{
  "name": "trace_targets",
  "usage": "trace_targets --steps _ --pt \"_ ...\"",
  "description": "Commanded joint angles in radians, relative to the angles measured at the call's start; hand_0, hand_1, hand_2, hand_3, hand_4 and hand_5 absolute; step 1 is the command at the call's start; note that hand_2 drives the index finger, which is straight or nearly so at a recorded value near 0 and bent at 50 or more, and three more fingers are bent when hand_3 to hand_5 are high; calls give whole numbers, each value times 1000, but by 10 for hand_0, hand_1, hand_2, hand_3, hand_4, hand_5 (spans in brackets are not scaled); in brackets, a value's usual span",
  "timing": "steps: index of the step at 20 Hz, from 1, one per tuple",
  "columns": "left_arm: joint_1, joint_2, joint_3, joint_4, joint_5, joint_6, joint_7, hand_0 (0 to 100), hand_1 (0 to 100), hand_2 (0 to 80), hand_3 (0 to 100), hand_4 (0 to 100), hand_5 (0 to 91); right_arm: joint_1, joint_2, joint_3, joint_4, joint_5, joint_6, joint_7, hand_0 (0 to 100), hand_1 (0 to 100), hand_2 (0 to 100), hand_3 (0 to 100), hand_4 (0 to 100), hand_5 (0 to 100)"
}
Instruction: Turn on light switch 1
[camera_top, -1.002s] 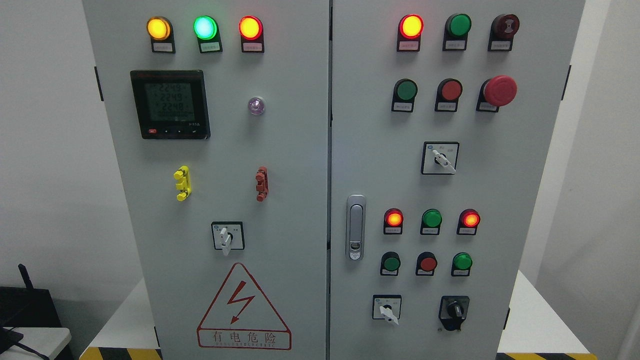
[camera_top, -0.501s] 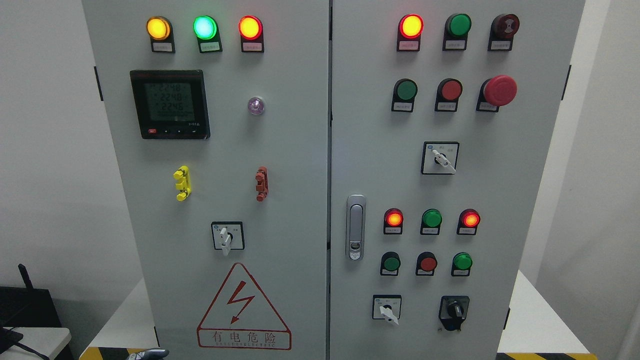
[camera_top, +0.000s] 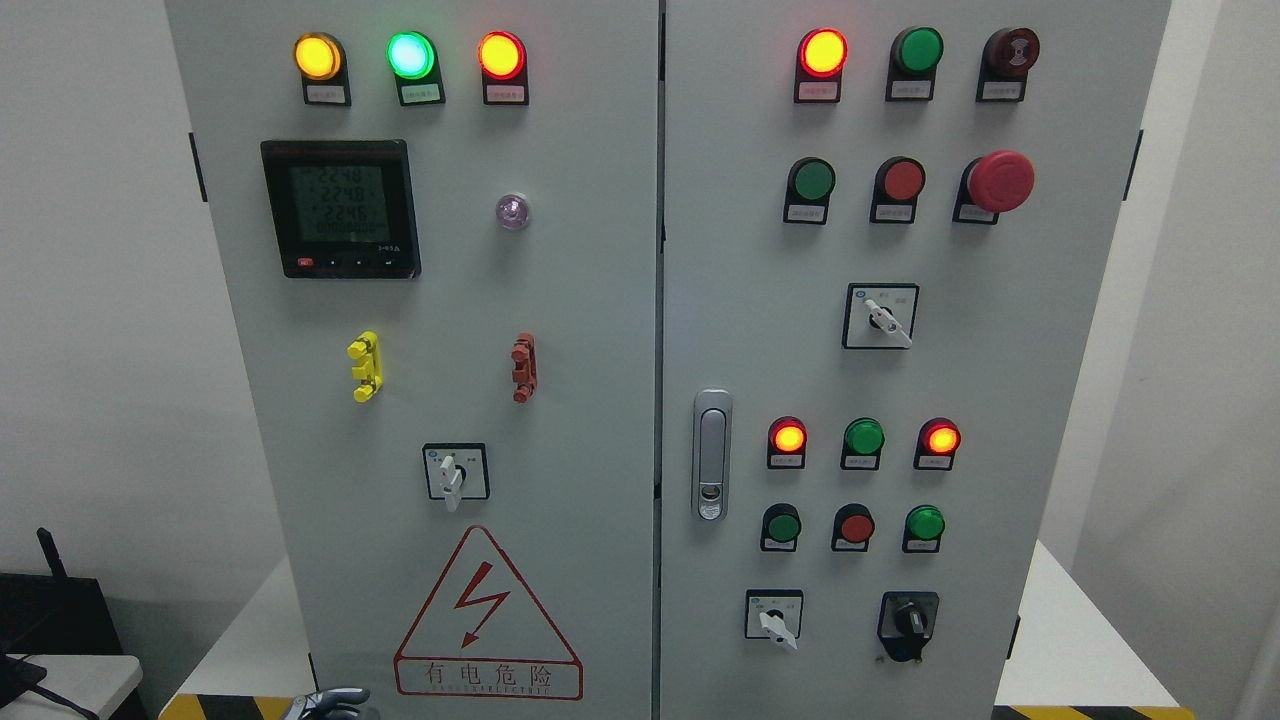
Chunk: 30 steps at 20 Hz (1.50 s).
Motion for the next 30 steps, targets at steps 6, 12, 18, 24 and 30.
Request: trace_targets --steps 6,12,18,24,30 --pt "-54 -22 -82 -58 -21 76 53 134 370 445 681 746 710 0 -1 17 0 -25 1 0 120 389 0 0 0 0" --pt "-105 -28 -93 -58 -55 111 92 157 370 443 678 744 716 0 0 17 0 -25 1 0 120 389 0 0 0 0" --pt "-146 -35 -117 -56 -66 148 104 178 369 444 678 745 726 -1 0 17 0 -25 1 0 120 389 0 0 0 0" --pt "-174 -37 -182 -56 -66 193 162 190 371 444 678 744 730 0 -1 17 0 -25 -1 0 120 389 0 0 0 0" --pt "-210 -43 -185 -56 -66 220 165 213 369 449 679 745 732 0 0 17 0 -25 -1 0 120 389 0 0 0 0"
